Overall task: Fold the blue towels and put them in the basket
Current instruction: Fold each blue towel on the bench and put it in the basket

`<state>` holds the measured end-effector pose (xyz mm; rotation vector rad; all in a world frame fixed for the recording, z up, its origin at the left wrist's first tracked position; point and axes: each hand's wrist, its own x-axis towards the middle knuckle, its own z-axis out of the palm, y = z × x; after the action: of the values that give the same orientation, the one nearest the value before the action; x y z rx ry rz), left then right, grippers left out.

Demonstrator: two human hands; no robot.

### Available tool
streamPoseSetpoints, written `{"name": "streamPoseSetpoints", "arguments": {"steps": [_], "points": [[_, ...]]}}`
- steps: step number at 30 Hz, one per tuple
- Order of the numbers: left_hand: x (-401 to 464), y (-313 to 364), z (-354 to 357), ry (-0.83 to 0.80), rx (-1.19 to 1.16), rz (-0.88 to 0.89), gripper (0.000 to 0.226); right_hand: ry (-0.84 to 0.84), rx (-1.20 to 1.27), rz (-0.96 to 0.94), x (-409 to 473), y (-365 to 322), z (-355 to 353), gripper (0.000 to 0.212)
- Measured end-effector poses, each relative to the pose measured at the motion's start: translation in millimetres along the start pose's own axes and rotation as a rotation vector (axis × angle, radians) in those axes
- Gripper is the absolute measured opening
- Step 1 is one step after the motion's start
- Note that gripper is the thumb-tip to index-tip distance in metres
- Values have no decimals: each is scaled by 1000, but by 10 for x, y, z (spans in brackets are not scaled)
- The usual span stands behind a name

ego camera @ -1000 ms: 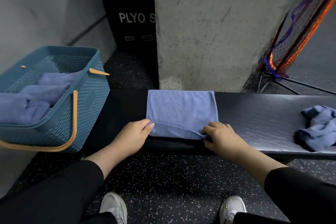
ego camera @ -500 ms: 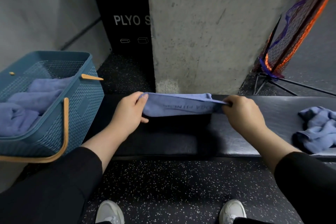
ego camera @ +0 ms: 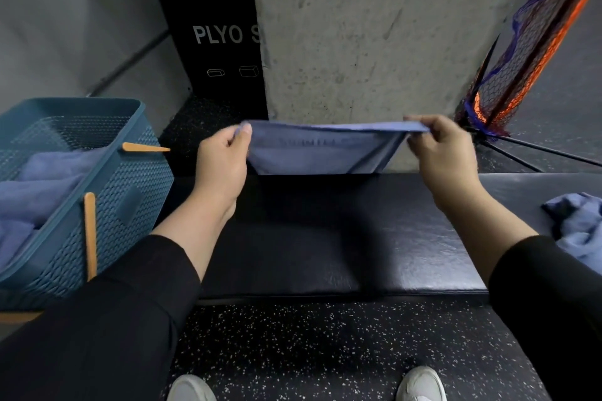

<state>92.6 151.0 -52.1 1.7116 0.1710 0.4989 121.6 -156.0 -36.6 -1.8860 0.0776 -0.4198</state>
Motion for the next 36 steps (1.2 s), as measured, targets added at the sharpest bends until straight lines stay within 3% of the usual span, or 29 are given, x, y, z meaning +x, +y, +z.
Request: {"name": "streamPoseSetpoints", "arguments": {"steps": [2, 4, 8, 13, 18, 21, 23, 25, 27, 29, 32, 36], "points": [[48, 114, 11, 77, 64, 132, 28, 41, -67, -178, 17, -111, -8, 22], [56, 177, -34, 85, 115, 215, 21, 52, -127, -231, -14, -117, -51, 18], [-97, 44, -216, -55, 222, 237, 20, -76, -223, -185, -203, 13, -256, 18], [-406, -15, -423, -305, 365, 186, 40, -270, -346, -199, -442, 112, -475, 20], [-667, -213, -573, -679, 351, -28, 39, -654, -477, -86, -722, 221, -565, 25], [-837, -300, -604, -891, 349, -296, 35, -877, -535, 42, -831, 186, -574, 27], [-883, -349, -667, -1022, 342, -525, 33, -977, -460, 207, -889, 135, -575, 27], [-899, -349, -705, -1080, 302, -645, 29, -981, -326, 333, -929, 101, -548, 27], [-839, -346, -651, -977, 225, -625, 27, -868, -206, 291, -876, 127, -482, 30], [-695, -372, -541, -750, 142, -526, 29, -668, -155, 198, -744, 239, -378, 28], [-433, -454, -372, -465, 233, -312, 33, -418, -318, 92, -515, 405, -206, 32], [-230, -562, -121, -315, 499, -104, 36, -395, -435, 108, -324, 590, 16, 32]]}}
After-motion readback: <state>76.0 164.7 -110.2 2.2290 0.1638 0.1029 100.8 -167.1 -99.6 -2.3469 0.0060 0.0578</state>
